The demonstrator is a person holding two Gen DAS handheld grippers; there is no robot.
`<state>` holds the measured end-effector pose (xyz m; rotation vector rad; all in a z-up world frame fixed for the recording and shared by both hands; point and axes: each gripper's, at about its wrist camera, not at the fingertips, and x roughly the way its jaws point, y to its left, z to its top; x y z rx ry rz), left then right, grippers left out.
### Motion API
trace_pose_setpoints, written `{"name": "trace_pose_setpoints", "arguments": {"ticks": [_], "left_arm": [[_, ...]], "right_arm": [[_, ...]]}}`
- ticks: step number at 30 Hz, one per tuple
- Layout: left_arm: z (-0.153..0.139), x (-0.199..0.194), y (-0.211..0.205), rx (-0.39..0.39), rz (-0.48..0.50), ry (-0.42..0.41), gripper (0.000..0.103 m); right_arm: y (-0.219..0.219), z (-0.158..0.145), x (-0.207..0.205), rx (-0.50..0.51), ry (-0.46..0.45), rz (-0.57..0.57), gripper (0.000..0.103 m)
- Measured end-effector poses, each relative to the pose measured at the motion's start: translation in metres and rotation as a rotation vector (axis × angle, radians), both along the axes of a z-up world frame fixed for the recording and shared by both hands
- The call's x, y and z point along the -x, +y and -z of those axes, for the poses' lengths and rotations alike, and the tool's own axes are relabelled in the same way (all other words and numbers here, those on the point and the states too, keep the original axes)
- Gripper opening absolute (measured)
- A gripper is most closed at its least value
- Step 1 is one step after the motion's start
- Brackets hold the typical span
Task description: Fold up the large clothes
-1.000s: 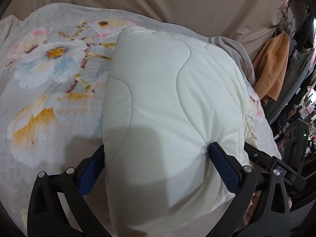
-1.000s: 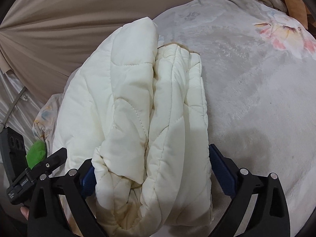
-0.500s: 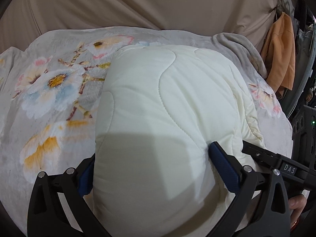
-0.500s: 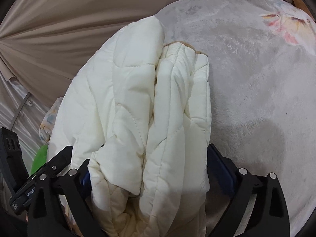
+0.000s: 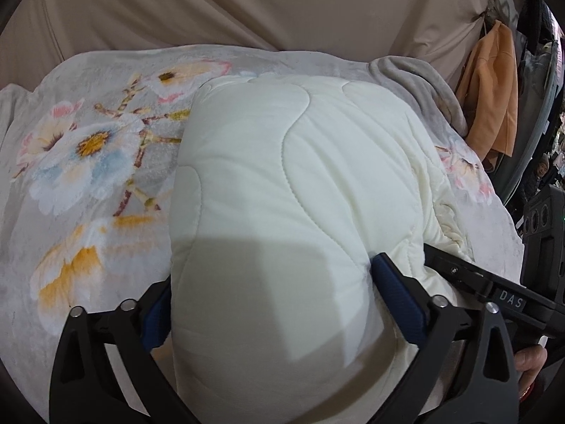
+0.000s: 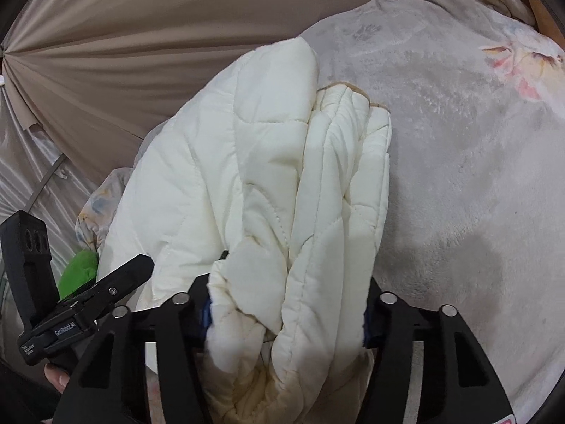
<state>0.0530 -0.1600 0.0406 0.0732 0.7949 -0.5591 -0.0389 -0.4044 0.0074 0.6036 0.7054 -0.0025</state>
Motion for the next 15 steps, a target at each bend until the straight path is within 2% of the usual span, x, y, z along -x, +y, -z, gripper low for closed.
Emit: {"name": "trace_pose_setpoints", "arguments": {"ticks": [4,7,15], "left_arm": [[-0.017,0.008,-0.001,-0.014,0.023,-0.054,0.075],[-0.034,0.014,-0.001,-0.017,0.045,-0.097,0.069],[-0.075,0.035,0.005,0.013,0.094,-0.198,0.067]], "right_arm": [[0.007,-0.018,0.006,0.045,-0.029,0.027,0.040],[0.011,-0.029,0.011,0.069,-0.053,0.047,0.038],[0.028,-0.077,0.038,0.143,-0.147,0.104,0.037]]}}
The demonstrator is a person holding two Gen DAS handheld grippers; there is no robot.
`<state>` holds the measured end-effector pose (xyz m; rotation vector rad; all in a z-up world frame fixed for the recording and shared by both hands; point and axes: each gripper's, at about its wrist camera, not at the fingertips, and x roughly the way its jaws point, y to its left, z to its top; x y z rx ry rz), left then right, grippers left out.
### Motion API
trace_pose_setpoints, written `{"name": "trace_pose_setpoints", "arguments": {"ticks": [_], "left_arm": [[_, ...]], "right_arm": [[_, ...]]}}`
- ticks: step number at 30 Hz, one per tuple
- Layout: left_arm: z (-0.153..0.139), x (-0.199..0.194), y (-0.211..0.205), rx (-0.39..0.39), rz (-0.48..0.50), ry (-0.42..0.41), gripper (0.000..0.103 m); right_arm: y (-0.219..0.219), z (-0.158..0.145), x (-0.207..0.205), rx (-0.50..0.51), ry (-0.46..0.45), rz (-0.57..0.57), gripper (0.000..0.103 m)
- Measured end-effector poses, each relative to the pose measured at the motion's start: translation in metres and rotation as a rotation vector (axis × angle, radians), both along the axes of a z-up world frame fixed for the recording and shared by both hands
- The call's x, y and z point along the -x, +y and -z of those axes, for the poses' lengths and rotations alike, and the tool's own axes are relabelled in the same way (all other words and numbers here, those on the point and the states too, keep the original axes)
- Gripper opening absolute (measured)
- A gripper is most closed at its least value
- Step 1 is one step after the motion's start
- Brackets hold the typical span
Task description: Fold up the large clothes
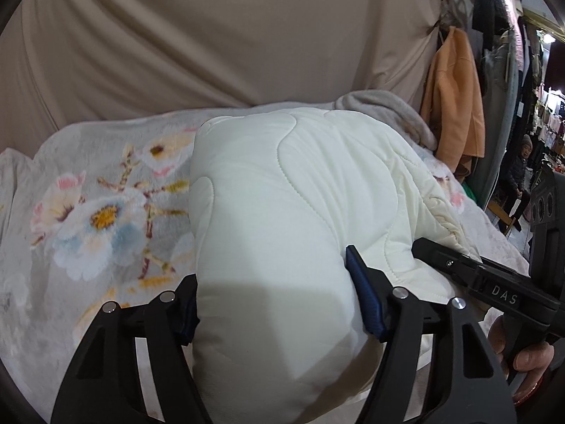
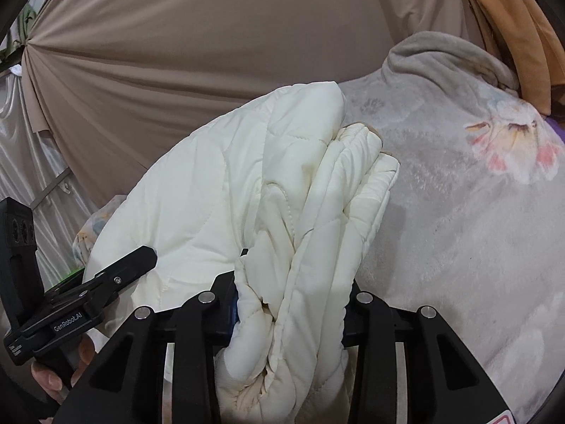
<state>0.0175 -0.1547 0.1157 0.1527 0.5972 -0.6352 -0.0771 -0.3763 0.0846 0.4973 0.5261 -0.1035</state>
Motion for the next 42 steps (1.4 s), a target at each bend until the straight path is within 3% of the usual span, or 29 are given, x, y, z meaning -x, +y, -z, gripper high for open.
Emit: {"name": "trace_pose_setpoints", "arguments": {"ticks": [6,15,25,29,31,35,36,37,39,42], "left_arm": [[-0.041,0.015,0.022,0.037,0.007,-0.116,0.067],[-0.088,0.010,0.078,0.094,-0.037,-0.247,0.067],[-0.105,-0.037,0.154,0.185,-0.103,-0.355,0.068],[-0.079,-0.085,0.175,0.185,-0.132,-0.350,0.069],[-0.048,-0.118,0.182,0.168,-0.142,-0.311,0.070],[0.043,-0.189,0.187,0.098,-0.182,-0.121,0.073],[0.070,-0.206,0.189,0.064,-0.199,-0.041,0.080],[0.088,-0.212,0.194,0.074,-0.222,-0.023,0.092],[0.092,-0.204,0.205,0.117,-0.185,-0.051,0.092],[0.070,-0.188,0.203,0.027,-0.178,-0.114,0.092]], "right_arm": [[0.026,-0.041,0.008,0.064,-0.090,0.001,0.037],[0.082,-0.097,-0.013,0.141,-0.197,-0.029,0.037],[0.147,-0.131,-0.081,0.212,-0.271,-0.107,0.038],[0.160,-0.102,-0.139,0.178,-0.250,-0.146,0.041],[0.163,-0.069,-0.173,0.148,-0.194,-0.154,0.041],[0.159,0.023,-0.237,0.039,0.016,-0.160,0.044],[0.157,0.054,-0.252,0.003,0.104,-0.156,0.055],[0.153,0.070,-0.253,-0.027,0.103,-0.142,0.060],[0.148,0.076,-0.246,-0.057,0.077,-0.152,0.065],[0.147,0.054,-0.228,0.011,0.078,-0.149,0.065]]}}
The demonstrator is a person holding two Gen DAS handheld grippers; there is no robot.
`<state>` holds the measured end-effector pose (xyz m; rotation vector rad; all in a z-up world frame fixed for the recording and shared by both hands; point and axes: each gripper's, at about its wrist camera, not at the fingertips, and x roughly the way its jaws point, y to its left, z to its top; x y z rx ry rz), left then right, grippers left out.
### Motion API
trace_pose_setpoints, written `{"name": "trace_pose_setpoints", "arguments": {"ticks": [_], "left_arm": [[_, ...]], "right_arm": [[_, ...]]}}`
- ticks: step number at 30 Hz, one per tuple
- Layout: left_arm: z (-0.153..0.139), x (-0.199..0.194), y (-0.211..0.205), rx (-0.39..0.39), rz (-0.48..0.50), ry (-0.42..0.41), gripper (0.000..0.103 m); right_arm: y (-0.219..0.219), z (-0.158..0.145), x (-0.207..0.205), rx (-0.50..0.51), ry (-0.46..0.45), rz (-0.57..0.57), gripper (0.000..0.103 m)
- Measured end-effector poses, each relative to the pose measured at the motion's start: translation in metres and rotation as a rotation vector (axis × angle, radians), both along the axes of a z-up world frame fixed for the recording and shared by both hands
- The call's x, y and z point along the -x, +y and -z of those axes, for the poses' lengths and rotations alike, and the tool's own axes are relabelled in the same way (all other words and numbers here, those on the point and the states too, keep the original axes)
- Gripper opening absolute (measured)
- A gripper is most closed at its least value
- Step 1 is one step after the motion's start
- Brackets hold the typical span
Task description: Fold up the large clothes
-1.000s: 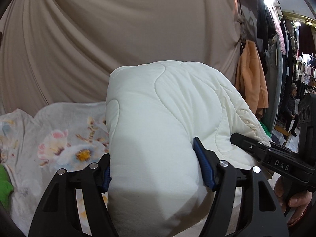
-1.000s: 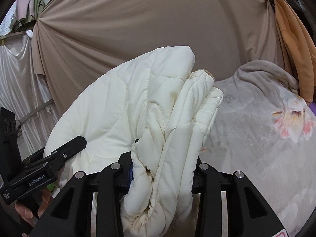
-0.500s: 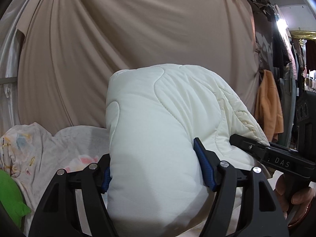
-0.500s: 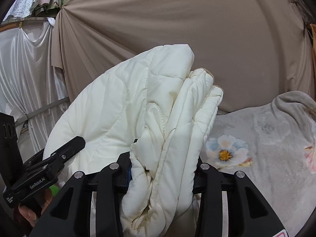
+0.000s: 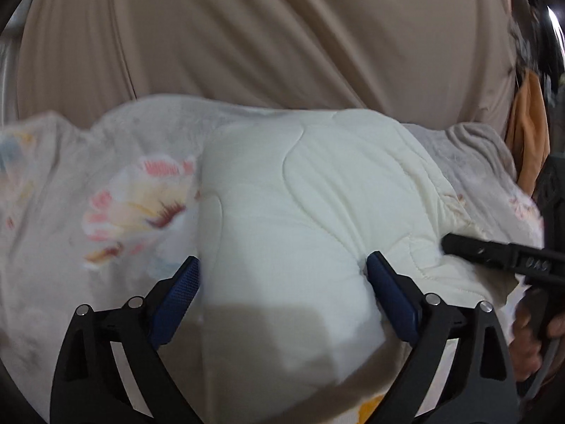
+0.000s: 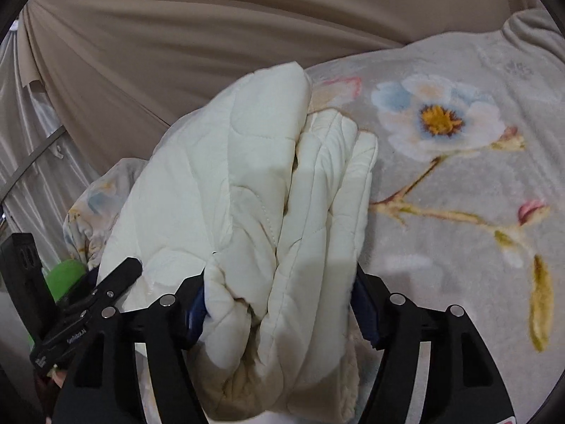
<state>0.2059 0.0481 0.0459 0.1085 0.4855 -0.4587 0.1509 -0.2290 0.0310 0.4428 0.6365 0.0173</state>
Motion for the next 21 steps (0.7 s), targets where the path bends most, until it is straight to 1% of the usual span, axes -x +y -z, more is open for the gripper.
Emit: {"name": "trace_pose_setpoints", "arguments": {"ticks": [2,4,5,6,9,10,11,12,13,15,17,19,21], "left_arm": [[-0.014,0.015,0.003,-0.053,-0.036,-0.072,0.091],[-0.028,0.029,0.010,-0.083,-0.064,-0.099,0.091],[-0.033,0.032,0.014,-0.080,-0.078,-0.098,0.091],[-0.038,0.036,0.017,-0.068,-0.094,-0.083,0.091],[-0.044,0.035,0.015,-0.024,-0.115,0.013,0.091],[-0.042,0.035,0.012,-0.023,-0.117,0.035,0.089],[-0.038,0.035,0.007,-0.041,-0.127,0.048,0.088],[-0.031,0.034,0.002,-0.071,-0.145,0.056,0.084],[-0.024,0.033,-0.002,-0.102,-0.161,0.065,0.083],[-0.006,0.029,-0.007,-0.138,-0.182,0.098,0.083],[0.007,0.026,-0.006,-0.133,-0.173,0.139,0.083],[0.015,0.028,-0.006,-0.132,-0.174,0.155,0.083],[0.018,0.033,-0.009,-0.148,-0.185,0.145,0.083]], "right_arm": [[0.002,-0.015,0.018,0.072,-0.011,0.039,0.064],[0.007,-0.032,0.039,0.151,-0.043,0.090,0.056],[0.015,-0.042,0.047,0.192,-0.060,0.101,0.043],[0.024,-0.049,0.052,0.220,-0.070,0.094,0.026],[0.054,-0.056,0.052,0.291,-0.052,0.027,0.003],[0.061,-0.056,0.050,0.322,-0.046,0.011,0.000],[0.072,-0.052,0.046,0.380,-0.030,0.008,0.000],[0.079,-0.044,0.040,0.435,0.004,0.012,0.000],[0.079,-0.035,0.033,0.461,0.046,0.026,0.000],[0.070,-0.014,0.022,0.453,0.124,0.049,0.000],[0.058,0.004,0.018,0.396,0.189,0.058,0.000],[0.050,0.013,0.018,0.362,0.201,0.059,0.000],[0.047,0.018,0.018,0.353,0.198,0.060,0.000]]}}
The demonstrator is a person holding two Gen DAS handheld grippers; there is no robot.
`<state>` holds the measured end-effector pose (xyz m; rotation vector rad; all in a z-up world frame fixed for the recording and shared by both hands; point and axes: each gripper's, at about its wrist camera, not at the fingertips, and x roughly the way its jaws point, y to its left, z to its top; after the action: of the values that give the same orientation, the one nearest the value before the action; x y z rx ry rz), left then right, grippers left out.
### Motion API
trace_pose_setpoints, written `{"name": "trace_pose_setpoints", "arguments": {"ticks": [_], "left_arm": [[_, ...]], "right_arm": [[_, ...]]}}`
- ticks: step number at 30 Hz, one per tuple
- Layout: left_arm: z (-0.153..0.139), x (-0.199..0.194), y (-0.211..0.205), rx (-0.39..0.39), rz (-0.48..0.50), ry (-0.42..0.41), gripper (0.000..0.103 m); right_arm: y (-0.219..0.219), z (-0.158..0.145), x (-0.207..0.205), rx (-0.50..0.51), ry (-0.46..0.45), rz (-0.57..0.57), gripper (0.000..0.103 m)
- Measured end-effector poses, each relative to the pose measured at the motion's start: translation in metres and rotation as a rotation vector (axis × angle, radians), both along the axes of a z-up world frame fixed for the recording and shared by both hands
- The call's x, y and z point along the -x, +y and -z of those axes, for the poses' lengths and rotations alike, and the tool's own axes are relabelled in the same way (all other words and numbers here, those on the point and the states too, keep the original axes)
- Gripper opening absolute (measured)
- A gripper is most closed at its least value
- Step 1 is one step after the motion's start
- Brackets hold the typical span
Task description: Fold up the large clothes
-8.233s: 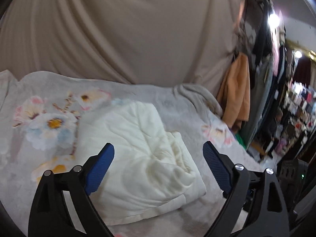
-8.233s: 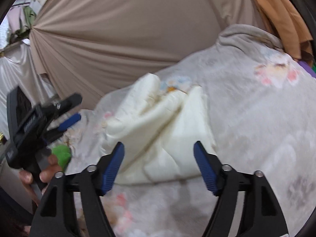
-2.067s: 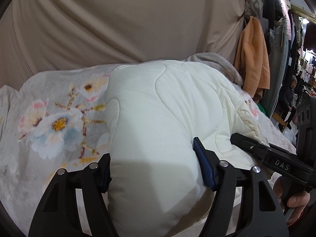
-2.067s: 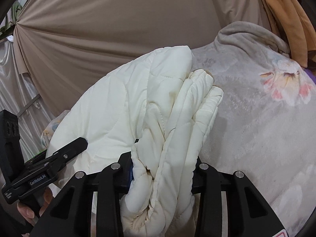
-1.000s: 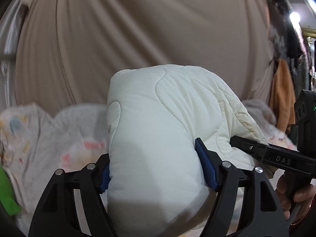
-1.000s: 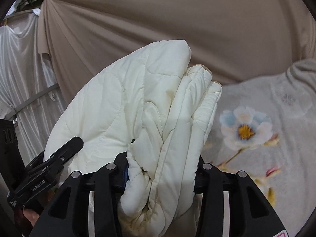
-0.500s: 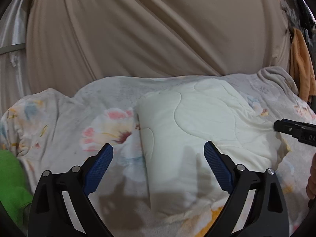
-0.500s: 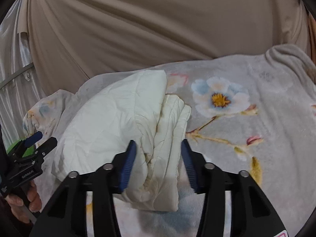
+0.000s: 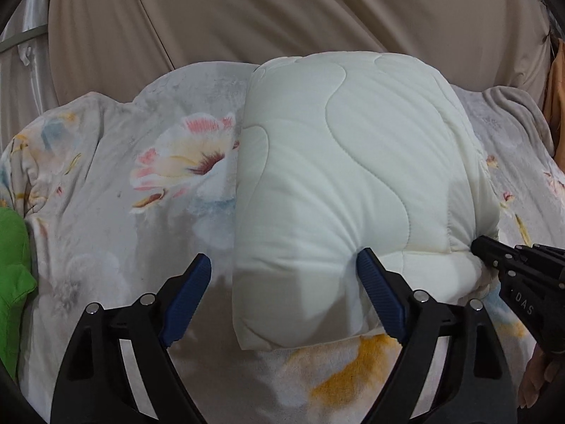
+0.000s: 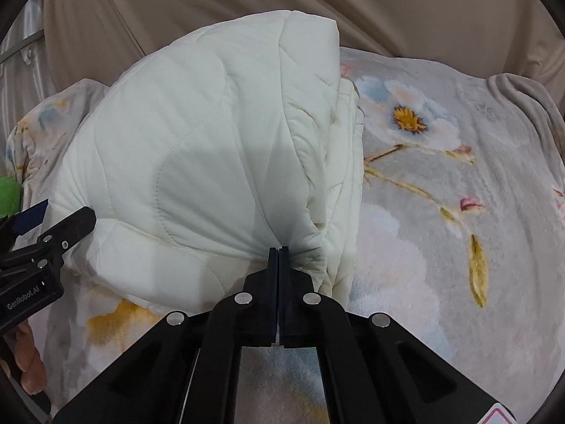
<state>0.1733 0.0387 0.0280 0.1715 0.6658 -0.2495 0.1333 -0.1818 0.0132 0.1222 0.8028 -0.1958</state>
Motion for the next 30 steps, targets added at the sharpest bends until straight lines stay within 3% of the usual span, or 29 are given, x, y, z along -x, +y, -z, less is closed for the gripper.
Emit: {"name": "trace_pose_setpoints", "arguments": {"ticks": [4,8,13,16,21,25,30], "left_arm": [[0.005,0.005,-0.005,-0.007,-0.013,0.002,0.083],[0.006,0.014,-0.008,0.007,-0.021,0.006,0.083],[0.012,0.034,-0.017,-0.034,-0.060,-0.029,0.086],[0.018,0.045,-0.021,-0.027,-0.072,-0.028,0.087],[0.035,0.058,-0.032,-0.011,-0.035,0.032,0.087],[0.041,0.070,-0.037,-0.030,-0.043,0.028,0.089],[0.041,0.080,-0.037,-0.030,-0.074,-0.010,0.094]], "right_arm": [[0.006,0.003,0.003,0.034,-0.028,0.003,0.000],[0.005,-0.007,0.020,-0.037,-0.075,0.012,0.000],[0.009,-0.015,0.048,-0.067,-0.121,0.017,0.000],[0.016,-0.010,0.064,-0.020,-0.121,0.036,0.009],[0.013,0.011,0.079,-0.008,-0.085,0.059,0.010],[0.015,0.025,0.084,-0.001,-0.062,0.066,0.012],[0.024,0.030,0.083,0.049,-0.061,0.073,0.024]]}}
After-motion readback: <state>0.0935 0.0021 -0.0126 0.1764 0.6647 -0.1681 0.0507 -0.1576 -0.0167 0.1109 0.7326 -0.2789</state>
